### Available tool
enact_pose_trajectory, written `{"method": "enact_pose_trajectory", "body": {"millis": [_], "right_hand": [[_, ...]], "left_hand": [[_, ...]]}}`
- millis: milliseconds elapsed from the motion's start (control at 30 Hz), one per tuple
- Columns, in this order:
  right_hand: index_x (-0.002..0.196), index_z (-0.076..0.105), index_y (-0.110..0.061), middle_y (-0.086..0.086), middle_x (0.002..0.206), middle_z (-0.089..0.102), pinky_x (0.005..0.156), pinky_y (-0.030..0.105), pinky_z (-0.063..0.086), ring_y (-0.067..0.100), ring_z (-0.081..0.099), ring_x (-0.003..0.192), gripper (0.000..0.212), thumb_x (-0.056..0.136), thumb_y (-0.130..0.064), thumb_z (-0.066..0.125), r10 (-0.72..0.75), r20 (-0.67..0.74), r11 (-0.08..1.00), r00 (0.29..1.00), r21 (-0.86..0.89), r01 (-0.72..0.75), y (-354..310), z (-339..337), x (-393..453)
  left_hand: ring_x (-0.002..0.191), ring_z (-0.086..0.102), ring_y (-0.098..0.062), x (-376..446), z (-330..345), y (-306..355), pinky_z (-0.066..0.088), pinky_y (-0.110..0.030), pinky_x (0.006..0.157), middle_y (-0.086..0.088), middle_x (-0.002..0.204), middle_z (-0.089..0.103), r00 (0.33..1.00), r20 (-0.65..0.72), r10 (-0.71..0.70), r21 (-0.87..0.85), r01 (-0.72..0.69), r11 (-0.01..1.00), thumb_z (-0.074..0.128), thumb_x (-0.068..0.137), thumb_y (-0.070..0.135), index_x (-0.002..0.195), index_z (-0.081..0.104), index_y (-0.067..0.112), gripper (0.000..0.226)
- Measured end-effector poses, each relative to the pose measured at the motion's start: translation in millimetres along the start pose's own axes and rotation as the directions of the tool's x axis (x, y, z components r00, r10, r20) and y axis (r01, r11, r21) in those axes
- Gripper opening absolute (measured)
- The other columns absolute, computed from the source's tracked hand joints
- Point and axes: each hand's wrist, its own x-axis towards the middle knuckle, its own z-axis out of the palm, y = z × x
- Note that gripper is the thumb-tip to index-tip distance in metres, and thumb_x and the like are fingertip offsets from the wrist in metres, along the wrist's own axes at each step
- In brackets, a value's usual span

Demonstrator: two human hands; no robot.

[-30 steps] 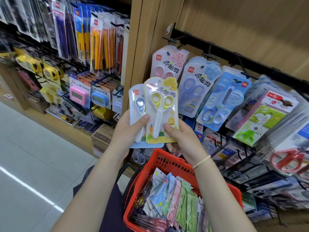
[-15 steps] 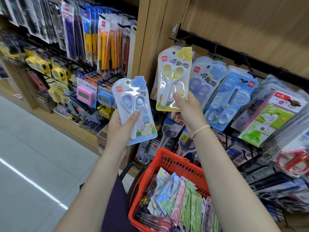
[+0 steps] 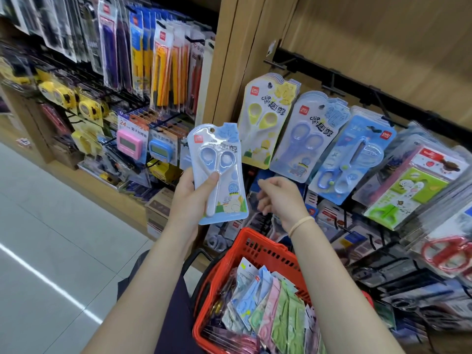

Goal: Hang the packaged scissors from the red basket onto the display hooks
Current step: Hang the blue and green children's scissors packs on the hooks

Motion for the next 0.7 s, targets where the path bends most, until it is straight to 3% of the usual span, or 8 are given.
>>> {"method": "enact_pose_trajectory", "body": {"millis": [167,267,467,567,700], "right_hand": [[0.102,0.063,-0.002,0.016,0.078,0.067,0.043,0.027,0.045,0.021,0.058,0.051,0.042,0.106,-0.041,0.047,-0.051,0.143,0.992,0.988,0.118,0.034,4.4,3.2,-26.3],[0.115,0.061,-0.002,0.014,0.085,0.069,0.045,0.028,0.048,0.022,0.061,0.054,0.038,0.103,-0.037,0.055,-0.138,0.221,0.986,0.965,0.127,0.112,-3.2,5.9,-34.0],[0.117,0.064,-0.015,0.012,0.087,0.073,0.046,0.032,0.048,0.023,0.059,0.050,0.017,0.102,-0.022,0.060,-0.282,0.038,0.941,0.959,0.203,0.269,-13.7,2.7,-28.6],[0.114,0.064,-0.014,0.005,0.084,0.073,0.053,0.038,0.049,0.021,0.058,0.050,0.015,0.102,-0.021,0.059,-0.299,-0.055,0.931,0.953,0.202,0.304,-26.9,-0.9,-22.2],[0.108,0.062,-0.018,0.000,0.076,0.070,0.042,0.029,0.045,0.017,0.055,0.044,0.007,0.103,-0.021,0.058,-0.315,-0.053,0.936,0.948,0.151,0.319,-44.0,-1.9,-17.4]], "left_hand": [[0.098,0.075,-0.023,4.2,10.9,6.6,0.062,-0.046,0.086,0.000,0.102,0.079,0.999,0.038,0.029,0.031,-0.030,0.999,0.067,0.098,0.019,0.103,0.073,0.022,0.008],[0.092,0.076,-0.023,10.6,23.2,12.9,0.062,-0.047,0.084,-0.002,0.099,0.079,0.998,0.053,0.044,0.052,-0.047,0.998,0.071,0.095,0.021,0.104,0.073,0.017,0.010],[0.100,0.075,-0.022,16.9,40.2,22.3,0.062,-0.040,0.084,-0.004,0.109,0.078,0.982,0.170,0.077,0.114,-0.097,0.989,0.073,0.095,0.022,0.130,0.066,0.015,0.037],[0.091,0.074,-0.015,17.9,39.6,22.7,0.060,-0.030,0.065,-0.005,0.104,0.078,0.982,0.166,0.086,0.160,-0.112,0.981,0.072,0.095,0.020,0.142,0.056,0.020,0.049],[0.082,0.073,-0.027,26.6,41.2,25.8,0.060,-0.032,0.063,-0.006,0.098,0.079,0.985,0.130,0.115,0.168,-0.136,0.976,0.071,0.096,0.019,0.139,0.057,0.020,0.045]]}}
